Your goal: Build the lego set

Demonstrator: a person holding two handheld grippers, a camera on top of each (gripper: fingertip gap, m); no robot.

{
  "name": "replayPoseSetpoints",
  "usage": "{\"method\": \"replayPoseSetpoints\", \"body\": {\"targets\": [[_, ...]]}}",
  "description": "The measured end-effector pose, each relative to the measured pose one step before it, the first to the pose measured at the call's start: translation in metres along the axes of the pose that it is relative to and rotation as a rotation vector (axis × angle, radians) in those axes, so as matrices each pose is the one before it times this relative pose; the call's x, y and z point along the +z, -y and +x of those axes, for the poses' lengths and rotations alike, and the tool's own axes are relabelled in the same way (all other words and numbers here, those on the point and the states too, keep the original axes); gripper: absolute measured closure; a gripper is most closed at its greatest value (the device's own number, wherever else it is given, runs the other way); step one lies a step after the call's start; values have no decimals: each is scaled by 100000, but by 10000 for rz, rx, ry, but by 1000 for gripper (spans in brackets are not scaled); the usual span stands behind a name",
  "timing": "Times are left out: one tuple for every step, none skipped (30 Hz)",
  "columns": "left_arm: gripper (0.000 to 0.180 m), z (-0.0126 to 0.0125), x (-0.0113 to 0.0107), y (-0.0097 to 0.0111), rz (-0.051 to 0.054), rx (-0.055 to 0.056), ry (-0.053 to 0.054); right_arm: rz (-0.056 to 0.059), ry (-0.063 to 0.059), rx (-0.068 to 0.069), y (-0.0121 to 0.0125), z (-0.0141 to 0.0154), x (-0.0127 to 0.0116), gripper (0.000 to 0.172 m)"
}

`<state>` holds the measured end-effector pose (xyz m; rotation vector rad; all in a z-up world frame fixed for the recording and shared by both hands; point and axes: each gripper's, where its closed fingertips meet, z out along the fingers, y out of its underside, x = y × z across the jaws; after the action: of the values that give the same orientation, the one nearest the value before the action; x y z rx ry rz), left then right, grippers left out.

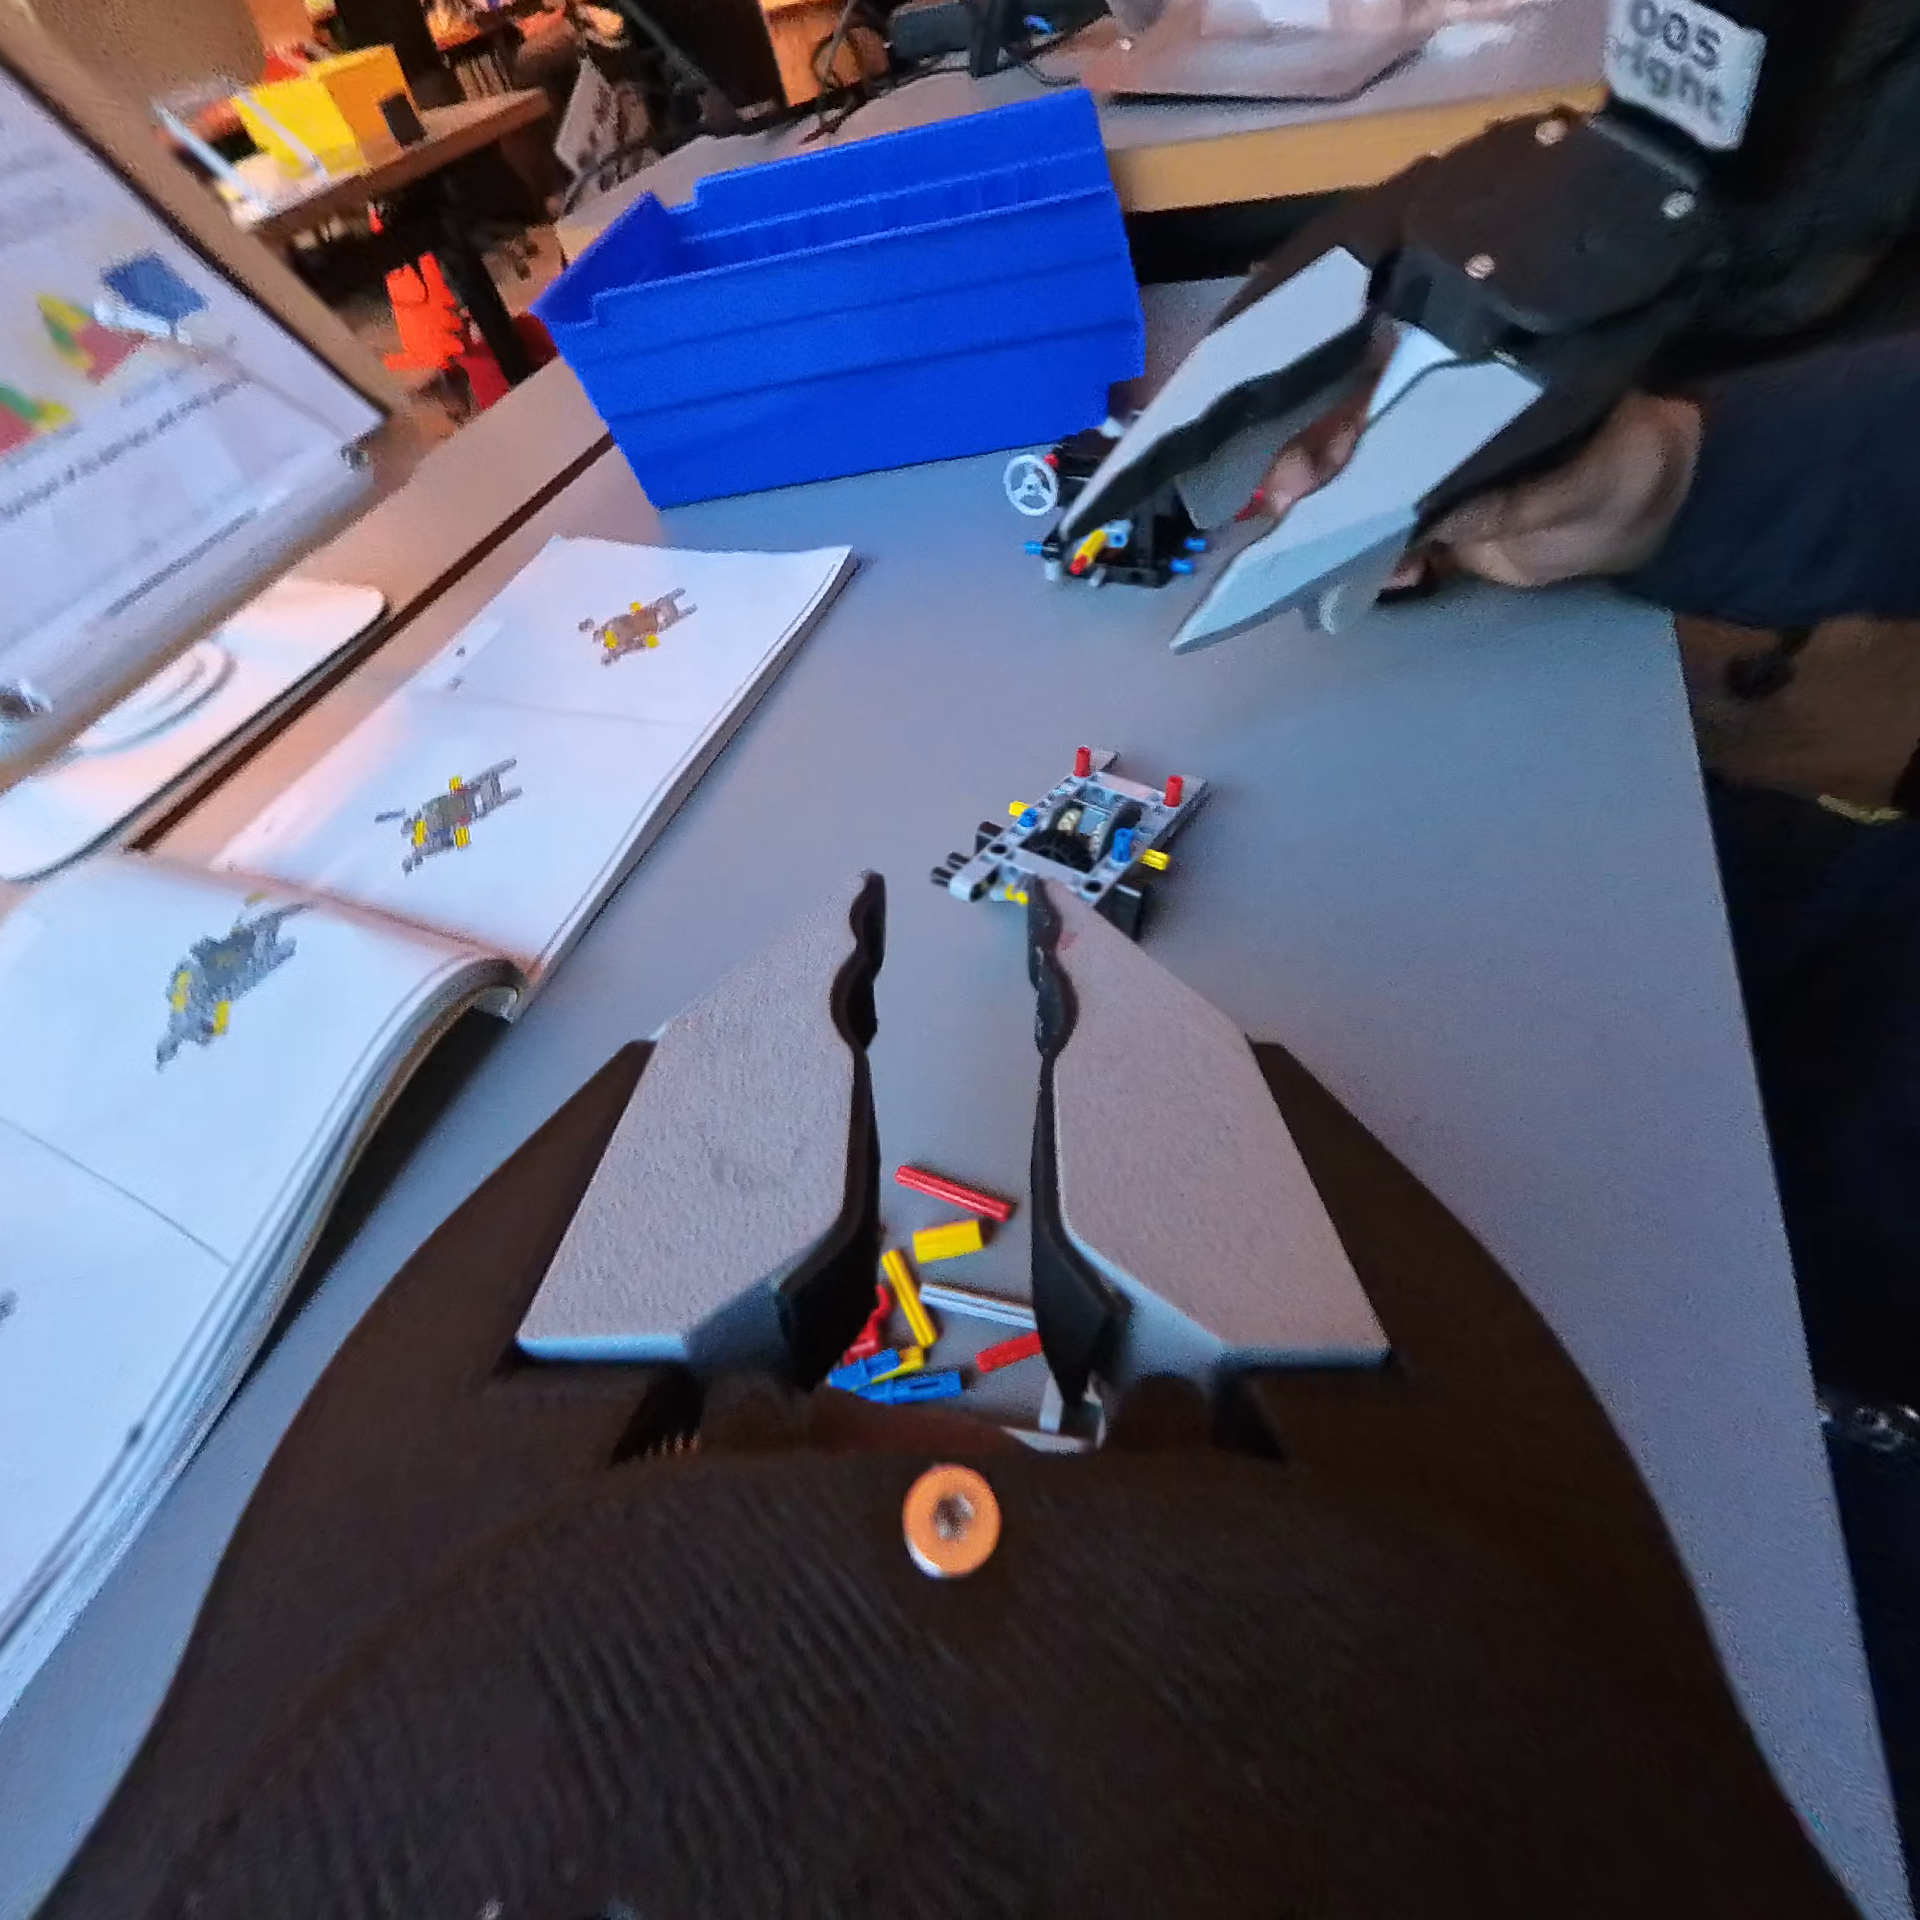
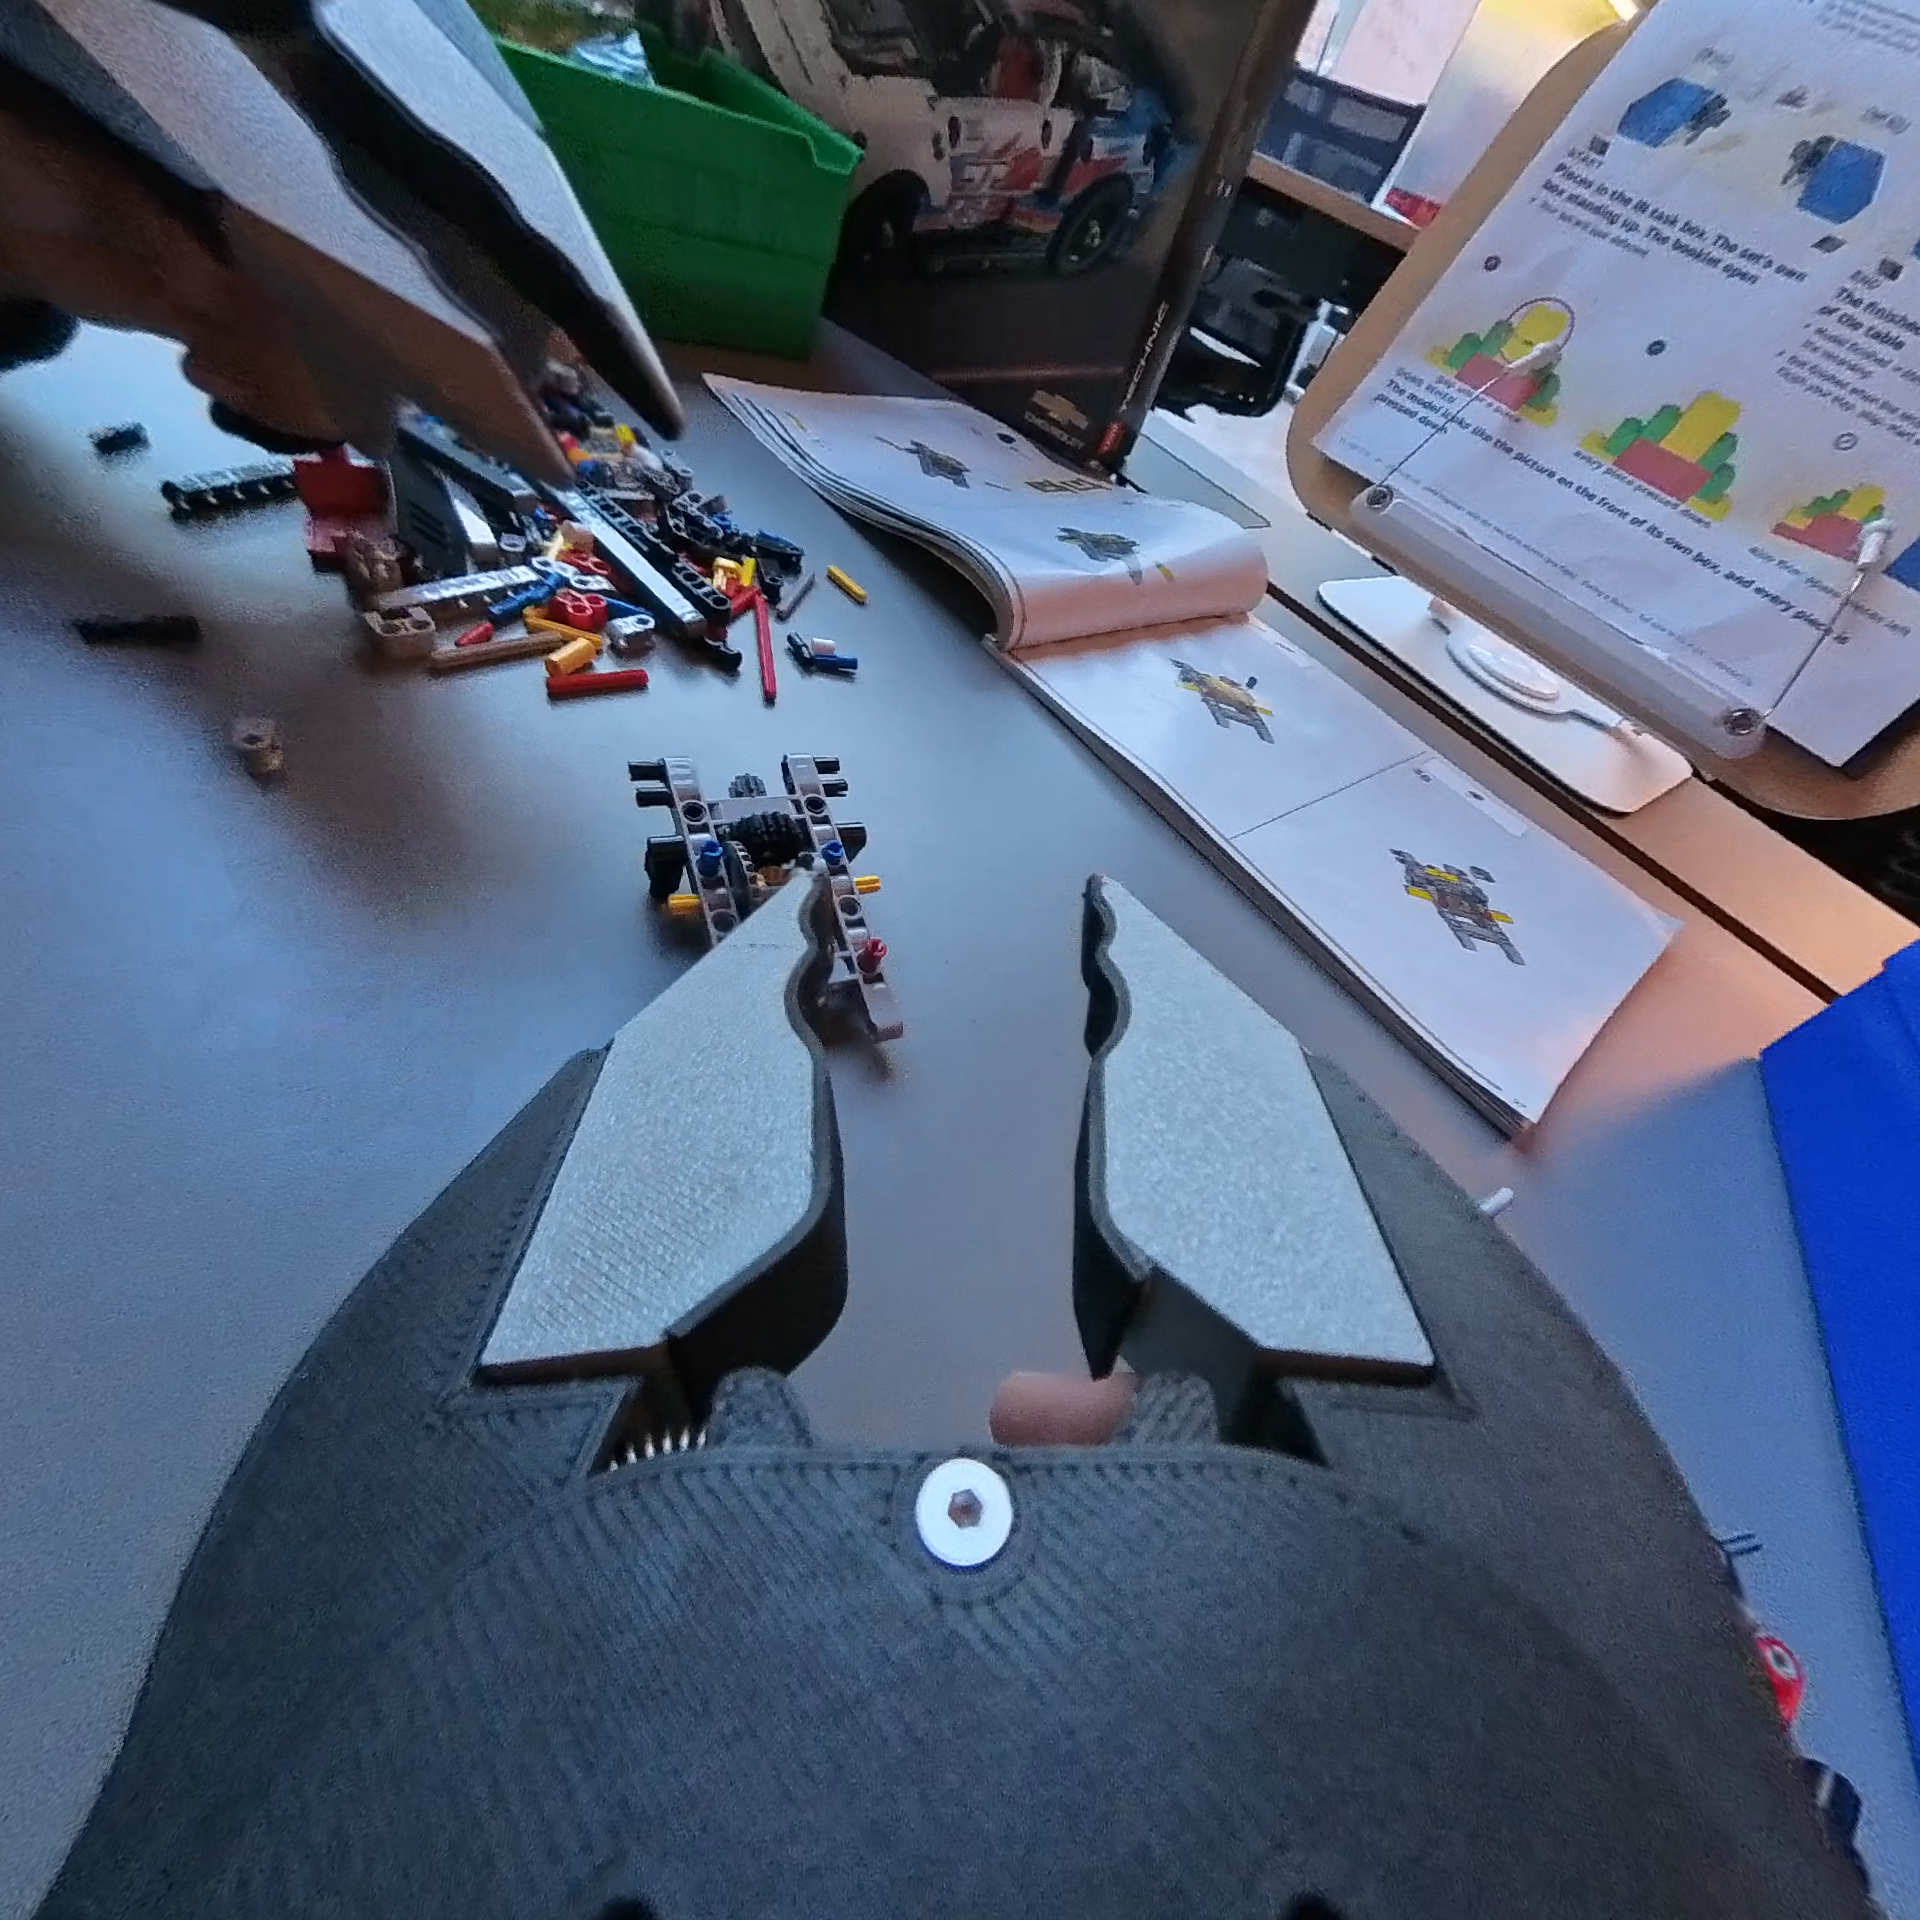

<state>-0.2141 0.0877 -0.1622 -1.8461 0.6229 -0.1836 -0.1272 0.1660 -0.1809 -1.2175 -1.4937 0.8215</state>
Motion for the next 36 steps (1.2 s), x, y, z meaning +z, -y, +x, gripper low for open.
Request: {"method": "replayPoseSetpoints", "body": {"targets": [[156, 476, 31, 122, 22, 317, -23, -85, -30, -88, -98, -38, 89, 127], [156, 372, 6, 71, -4, 164, -76, -78, -31, -95, -95, -54, 75, 127], [156, 204, 12, 30, -15, 25, -62, -55, -43, -102, -54, -39, 68, 127], [156, 94, -5, 14, 5, -67, -68, -42, -60, -94, -45, 11, 38, 127], [156, 28, -18, 6, 14, -128, -71, -40, -80, -76, -58, 60, 55, 127], [156, -79, -18, -17, 8, -177, -36, -35, -88, -48, -48, 117, 37, 128], [156, -184, 12, -69, -21, -206, -4, -42, -80, -27, -67, 139, 57, 128], [156, -180, 21, -126, -53, -209, -4, -48, -66, -29, -71, 118, 62, 128], [156, -219, 8, -132, -60, -185, 15, -45, -65, -43, -69, 105, 65, 128], [156, -223, -18, -65, -20, -136, 28, -31, -45, -37, -40, 75, 72, 128], [156, -204, -28, -37, 12, -111, 27, -23, -19, -28, -36, 24, 47, 129], [156, -204, -33, -35, 3, -103, 27, -9, -12, -19, -5, 15, 33, 129], [156, -173, -22, -44, -13, -96, 16, 8, -6, -7, 8, 14, -4, 130], [156, -104, -9, -91, -35, -79, -15, 32, -7, 6, 46, 15, -31, 130], [156, -78, -13, -38, -21, -49, -9, 47, -8, 19, 51, 36, -34, 130], [156, -64, -10, -26, -6, -5, 5, 48, -3, 29, 55, 35, -44, 130], [155, 45, -30, -75, -48, 50, -41, 36, 16, 34, 39, 24, -31, 130], [154, 167, -8, -139, -70, 106, -113, 20, 35, 27, 32, -10, -6, 130], [153, 258, 31, -274, -143, 153, -171, 4, 58, 14, 2, -51, 6, 130], [151, 162, 72, -436, -235, 199, -115, 7, 79, -5, 7, -97, 6, 131], [150, -57, 89, -444, -230, 238, 33, 34, 74, -26, 54, -122, -1, 131], [150, -155, 94, -349, -156, 214, 101, 70, 38, -36, 105, -98, -50, 131], [150, -53, 123, -167, -46, 129, 8, 108, -6, -40, 165, -44, -88, 131], [150, 162, 142, -9, 72, 10, -163, 127, -19, -40, 174, -37, -121, 132], [150, 206, 200, 24, 91, -169, -259, 135, -8, -17, 195, -25, -107, 132], [150, 227, 213, -62, -14, -265, -350, 113, 15, 0, 155, -45, -88, 133], [149, 390, 106, -186, -115, -193, -517, 89, 30, 17, 126, -46, -93, 133], [146, 447, -38, -228, -174, -153, -596, 92, 75, 40, 130, -107, -70, 133], [145, 156, -123, -91, -177, -156, -404, 82, 110, 53, 125, -154, -70, 134], [144, -403, -205, 285, -66, -120, 57, 61, 112, 51, 89, -150, -62, 134], [144, -474, -275, 678, 110, -24, 223, 51, 91, 52, 78, -113, -49, 133], [145, -158, -293, 924, 258, 43, 69, 41, 65, 73, 58, -55, -25, 133], [146, 96, -193, 1001, 308, 14, -100, 15, 53, 93, 16, -4, -2, 134], [148, 137, -6, 845, 232, -50, -178, -6, 48, 114, -25, 46, 5, 133], [147, 103, 209, 551, 93, -81, -209, 4, 56, 127, -11, 58, 0, 133], [146, 246, 366, 331, 55, -37, -321, 38, 44, 118, 31, 60, -37, 132]]}}
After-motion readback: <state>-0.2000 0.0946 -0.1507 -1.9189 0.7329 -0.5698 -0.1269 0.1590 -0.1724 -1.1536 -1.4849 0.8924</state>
